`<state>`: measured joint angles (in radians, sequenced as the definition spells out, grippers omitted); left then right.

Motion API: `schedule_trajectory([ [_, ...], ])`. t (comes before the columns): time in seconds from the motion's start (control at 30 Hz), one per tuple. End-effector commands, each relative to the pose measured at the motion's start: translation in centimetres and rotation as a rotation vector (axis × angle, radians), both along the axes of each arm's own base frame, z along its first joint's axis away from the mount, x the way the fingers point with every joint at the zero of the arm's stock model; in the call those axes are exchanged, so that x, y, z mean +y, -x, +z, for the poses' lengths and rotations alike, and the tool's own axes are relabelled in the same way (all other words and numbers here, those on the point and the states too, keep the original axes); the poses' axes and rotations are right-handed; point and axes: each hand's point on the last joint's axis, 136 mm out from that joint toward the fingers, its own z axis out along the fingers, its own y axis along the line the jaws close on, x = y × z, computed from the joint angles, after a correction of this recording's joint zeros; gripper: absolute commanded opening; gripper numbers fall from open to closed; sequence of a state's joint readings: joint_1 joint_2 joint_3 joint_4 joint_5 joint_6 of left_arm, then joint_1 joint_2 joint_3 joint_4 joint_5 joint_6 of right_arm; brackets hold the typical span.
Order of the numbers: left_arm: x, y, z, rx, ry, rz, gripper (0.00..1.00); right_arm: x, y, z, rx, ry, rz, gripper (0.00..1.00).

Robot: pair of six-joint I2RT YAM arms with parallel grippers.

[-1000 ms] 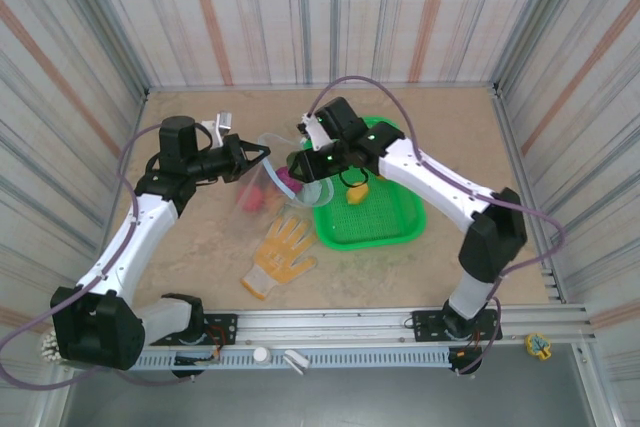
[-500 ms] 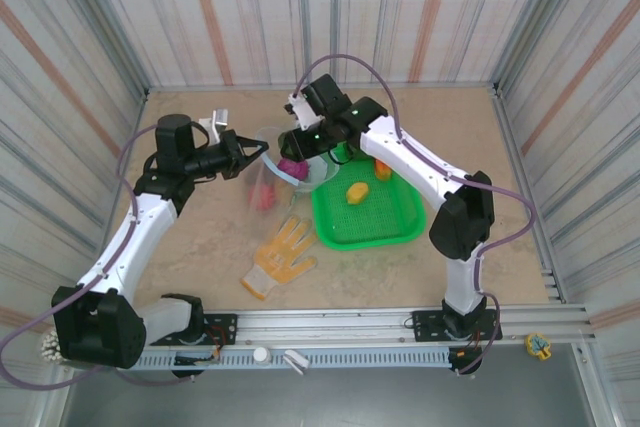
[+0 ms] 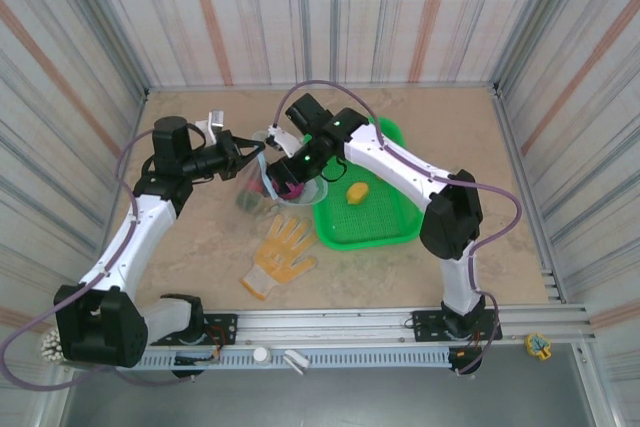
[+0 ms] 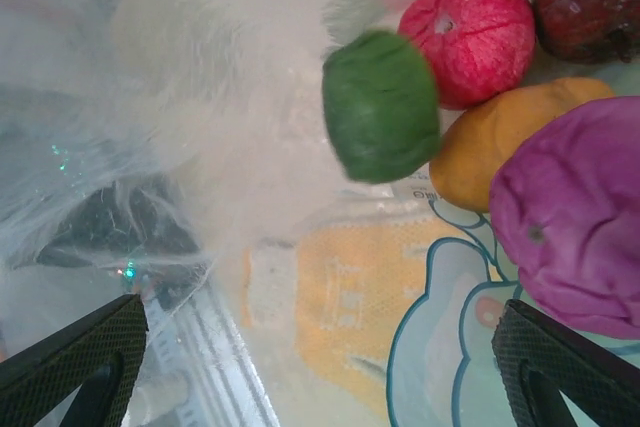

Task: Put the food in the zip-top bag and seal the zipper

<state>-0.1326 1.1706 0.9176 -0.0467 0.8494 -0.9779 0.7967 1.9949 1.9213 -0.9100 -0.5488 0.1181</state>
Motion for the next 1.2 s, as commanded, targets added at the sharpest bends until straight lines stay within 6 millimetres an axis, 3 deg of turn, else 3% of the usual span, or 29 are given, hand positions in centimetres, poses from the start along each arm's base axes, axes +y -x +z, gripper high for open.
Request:
schedule_trajectory([
  [0.0, -0.1, 0.2, 0.8, -0.04, 0.014, -0.018, 0.0, -1.4, -0.8, 1.1, -0.058, 0.012, -0.026, 0.92],
  [0.27, 0.1, 0.4, 0.9, -0.055, -0.008, -0.003, 0.0, -4.6, -2.4, 5.5, -0.218, -0.057, -0.167, 0.78],
  [0.4, 0.2, 0.4, 0.9, -0.052, -0.013, 0.001, 0.0, -6.6, -3.1, 7.5, -0.262, -0.108, -0.26, 0.64],
  [0.43, 0.1, 0.5, 0.8, -0.049, -0.014, 0.001, 0.0, -7.2, -3.4, 8.0, -0.273, -0.12, -0.289, 0.56],
  [0.6, 0.0, 0.6, 0.5, -0.045, -0.022, -0.007, 0.0, -11.2, -5.0, 6.8, -0.289, -0.104, -0.446, 0.37],
  [0.7, 0.1, 0.6, 0.4, -0.045, -0.03, -0.001, 0.0, -14.2, -6.0, 4.4, -0.304, -0.017, -0.563, 0.09],
  [0.73, 0.1, 0.6, 0.4, -0.046, -0.031, -0.001, 0.0, -15.1, -6.3, 3.6, -0.312, 0.019, -0.594, 0.07],
  [0.77, 0.1, 0.6, 0.4, -0.045, -0.031, 0.0, 0.0, -16.1, -6.6, 2.6, -0.308, 0.053, -0.629, 0.11],
  [0.83, 0.1, 0.7, 0.3, -0.044, -0.032, -0.001, 0.0, -18.0, -7.1, 0.8, -0.286, 0.109, -0.7, 0.3],
  [0.9, 0.0, 0.7, 0.3, -0.042, -0.031, -0.003, 0.0, -19.9, -7.8, -1.3, -0.273, 0.196, -0.77, 0.35],
  [1.03, 0.0, 0.8, 0.2, -0.038, -0.031, -0.003, 0.0, -21.7, -9.6, -3.7, -0.303, 0.331, -0.816, 0.41],
  [1.17, 0.0, 0.9, 0.1, -0.037, -0.034, -0.003, 0.0, -21.8, -12.7, -5.4, -0.297, 0.38, -0.837, 0.6],
])
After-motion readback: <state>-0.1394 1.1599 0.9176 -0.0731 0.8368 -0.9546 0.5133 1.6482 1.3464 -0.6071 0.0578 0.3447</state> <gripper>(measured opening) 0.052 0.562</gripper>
